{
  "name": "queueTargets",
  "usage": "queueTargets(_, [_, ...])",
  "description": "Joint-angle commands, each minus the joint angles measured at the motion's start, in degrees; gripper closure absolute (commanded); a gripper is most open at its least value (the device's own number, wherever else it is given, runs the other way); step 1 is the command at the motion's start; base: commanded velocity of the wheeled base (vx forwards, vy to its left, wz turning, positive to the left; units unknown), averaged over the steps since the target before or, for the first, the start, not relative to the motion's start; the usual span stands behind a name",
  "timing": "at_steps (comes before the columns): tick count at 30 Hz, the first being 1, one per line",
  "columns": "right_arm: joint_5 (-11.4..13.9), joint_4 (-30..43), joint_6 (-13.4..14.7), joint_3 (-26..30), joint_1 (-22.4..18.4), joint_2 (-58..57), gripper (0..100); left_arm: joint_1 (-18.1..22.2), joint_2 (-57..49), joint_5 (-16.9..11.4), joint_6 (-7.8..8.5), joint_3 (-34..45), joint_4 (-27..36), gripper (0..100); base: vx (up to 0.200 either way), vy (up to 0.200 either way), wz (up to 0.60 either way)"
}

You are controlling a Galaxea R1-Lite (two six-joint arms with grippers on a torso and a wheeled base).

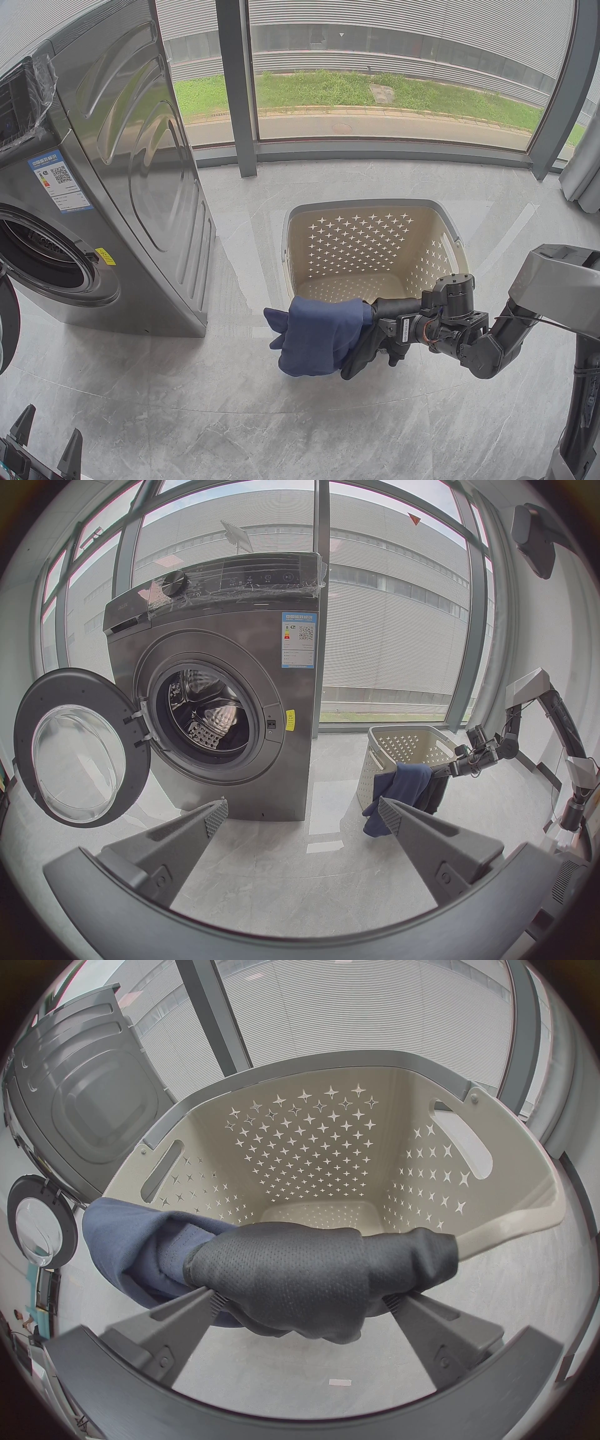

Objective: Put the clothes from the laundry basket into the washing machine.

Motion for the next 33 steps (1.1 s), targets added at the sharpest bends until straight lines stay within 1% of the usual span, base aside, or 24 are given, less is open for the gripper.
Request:
queueTargets(1, [0.2,-0.8,-0.2,-0.5,0.0,1.3,100,0.0,-0.7,0.0,-0.02,0.9,0.0,0,0.000,0.000,0.00])
queueTargets(5, [0.6,-2.9,-0.5,-0.4,0.1,2.6,100,0.0,-0.7,0.0,-0.11,0.9,0.0,0,0.000,0.000,0.00])
queueTargets(9, [1.7,-4.2,-0.5,0.1,0.5,2.7,100,0.0,-0.7,0.0,-0.11,0.9,0.0,0,0.000,0.000,0.00])
queueTargets(14, [2.0,-4.9,-0.4,2.4,0.9,1.9,100,0.0,-0.7,0.1,-0.19,0.9,0.0,0,0.000,0.000,0.00])
queueTargets(16, [2.1,-5.8,-0.4,5.0,1.8,0.1,100,0.0,-0.7,0.0,-0.19,0.9,0.0,0,0.000,0.000,0.00])
queueTargets(17, [2.1,-5.9,-0.3,5.4,2.0,-0.1,100,0.0,-0.7,0.1,-0.19,0.9,0.0,0,0.000,0.000,0.00])
queueTargets(19, [2.2,-7.6,-0.3,8.4,3.3,-2.9,100,0.0,-0.7,0.1,-0.19,0.9,0.0,0,0.000,0.000,0.00])
queueTargets(24, [1.6,-9.4,-0.9,14.3,4.2,-11.4,100,0.0,-0.7,0.0,-0.19,0.9,0.0,0,0.000,0.000,0.00])
queueTargets(27, [1.5,-9.7,-1.0,16.2,4.2,-19.0,100,0.0,-0.7,0.0,-0.19,0.9,0.0,0,0.000,0.000,0.00])
queueTargets(33, [2.0,-8.7,-1.1,17.3,4.3,-33.0,100,0.0,-0.7,0.0,-0.11,0.9,0.0,0,0.000,0.000,0.00])
